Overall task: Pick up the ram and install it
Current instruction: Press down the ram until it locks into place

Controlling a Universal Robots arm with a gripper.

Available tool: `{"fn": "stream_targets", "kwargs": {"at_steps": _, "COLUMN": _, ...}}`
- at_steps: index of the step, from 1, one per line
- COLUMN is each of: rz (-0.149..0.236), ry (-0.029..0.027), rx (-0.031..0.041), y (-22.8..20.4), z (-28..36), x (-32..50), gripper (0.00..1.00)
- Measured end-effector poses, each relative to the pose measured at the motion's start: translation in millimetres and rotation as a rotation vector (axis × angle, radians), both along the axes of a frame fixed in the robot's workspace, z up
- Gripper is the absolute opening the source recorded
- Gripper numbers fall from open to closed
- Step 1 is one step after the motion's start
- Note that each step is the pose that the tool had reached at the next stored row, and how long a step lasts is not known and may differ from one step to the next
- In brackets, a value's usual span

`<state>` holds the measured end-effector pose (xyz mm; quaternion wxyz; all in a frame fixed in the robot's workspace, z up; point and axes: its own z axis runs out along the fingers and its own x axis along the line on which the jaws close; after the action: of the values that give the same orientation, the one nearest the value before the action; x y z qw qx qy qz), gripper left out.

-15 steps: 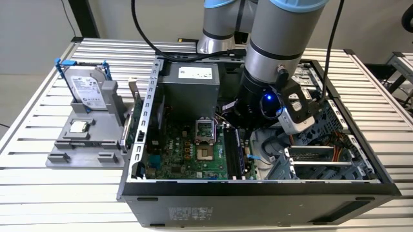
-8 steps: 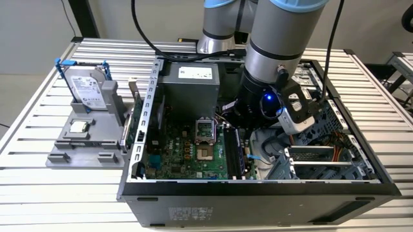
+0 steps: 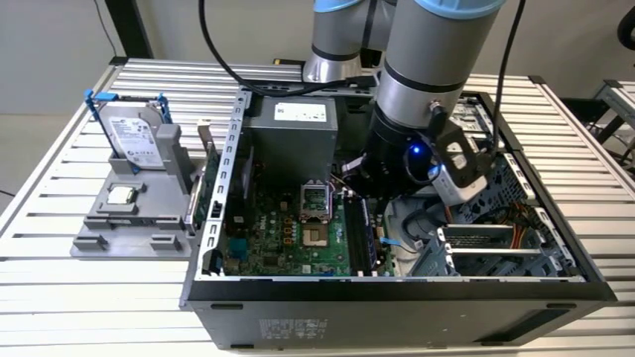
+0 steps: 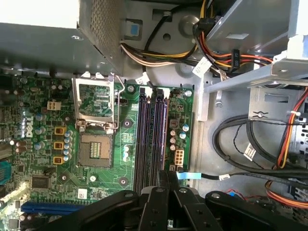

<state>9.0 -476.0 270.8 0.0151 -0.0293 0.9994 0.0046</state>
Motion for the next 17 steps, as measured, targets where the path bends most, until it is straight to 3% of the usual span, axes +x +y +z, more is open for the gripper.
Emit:
{"fn": "stream_targets", "kwargs": {"at_steps": 11, "rz": 0.078, "ry": -0.0008, "rx": -0.0018, "y": 0.0, "z": 1.1, "x": 0.1, "gripper": 0.0}}
{"fn": "stream_targets", "kwargs": {"at_steps": 17, "rz": 0.156, "ry": -0.0013, "rx": -0.0018, "y": 0.4, "z": 1.2, "x": 0.0, "gripper": 0.0}}
